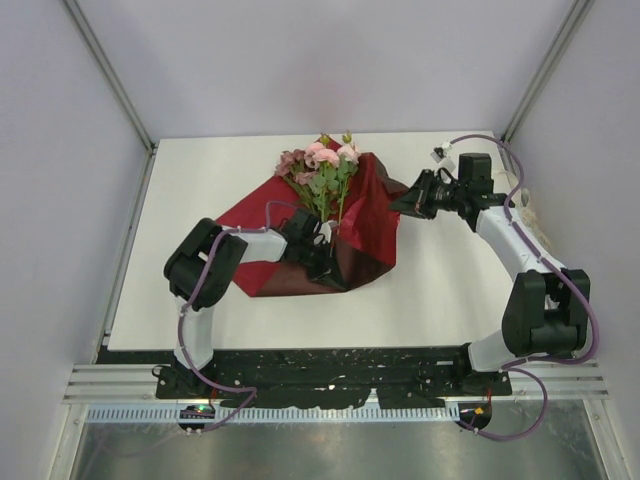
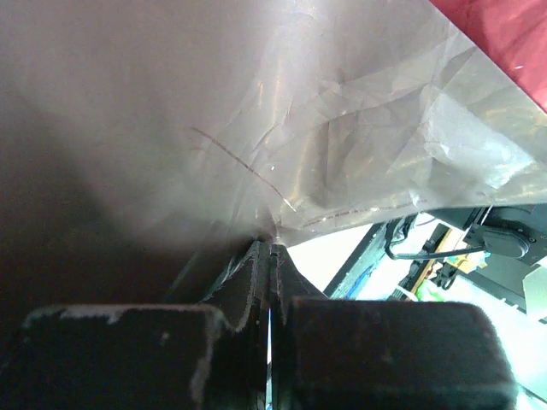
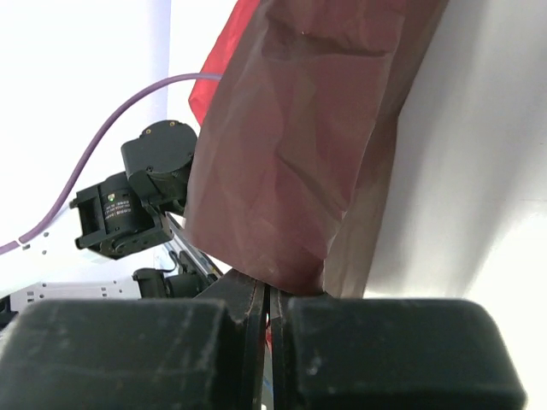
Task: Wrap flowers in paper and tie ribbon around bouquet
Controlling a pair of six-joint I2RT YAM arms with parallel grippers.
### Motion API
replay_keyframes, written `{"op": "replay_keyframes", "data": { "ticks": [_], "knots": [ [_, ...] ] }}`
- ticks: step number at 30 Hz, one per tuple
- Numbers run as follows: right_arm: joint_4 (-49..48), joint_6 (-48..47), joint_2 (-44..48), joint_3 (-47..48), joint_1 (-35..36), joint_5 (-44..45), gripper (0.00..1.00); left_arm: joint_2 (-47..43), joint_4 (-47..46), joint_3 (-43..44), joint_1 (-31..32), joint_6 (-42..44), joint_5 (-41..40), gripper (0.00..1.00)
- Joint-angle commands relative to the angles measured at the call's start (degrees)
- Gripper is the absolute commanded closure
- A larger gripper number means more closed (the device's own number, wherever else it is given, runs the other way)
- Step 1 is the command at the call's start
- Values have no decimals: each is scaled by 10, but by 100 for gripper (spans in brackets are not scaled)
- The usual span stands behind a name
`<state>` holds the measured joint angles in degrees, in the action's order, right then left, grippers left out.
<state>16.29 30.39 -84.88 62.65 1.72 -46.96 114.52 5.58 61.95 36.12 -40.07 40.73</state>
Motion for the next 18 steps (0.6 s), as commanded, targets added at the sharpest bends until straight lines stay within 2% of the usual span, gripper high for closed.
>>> {"op": "replay_keyframes", "data": {
  "ticks": [1,7,13,18],
  "knots": [
    [-17,12,13,23,12,7,94,42,44,-10,2,34,-94,100],
    [-56,42,-6,38,37,2,94,51,49,5,1,37,-92,100],
    [-115,123,-38,16,53,-7,94,51,51,30,1,38,-79,100],
    [-121,128,-56,8,54,-2,94,-13,-4,21,1,25,-50,99]
  ]
}}
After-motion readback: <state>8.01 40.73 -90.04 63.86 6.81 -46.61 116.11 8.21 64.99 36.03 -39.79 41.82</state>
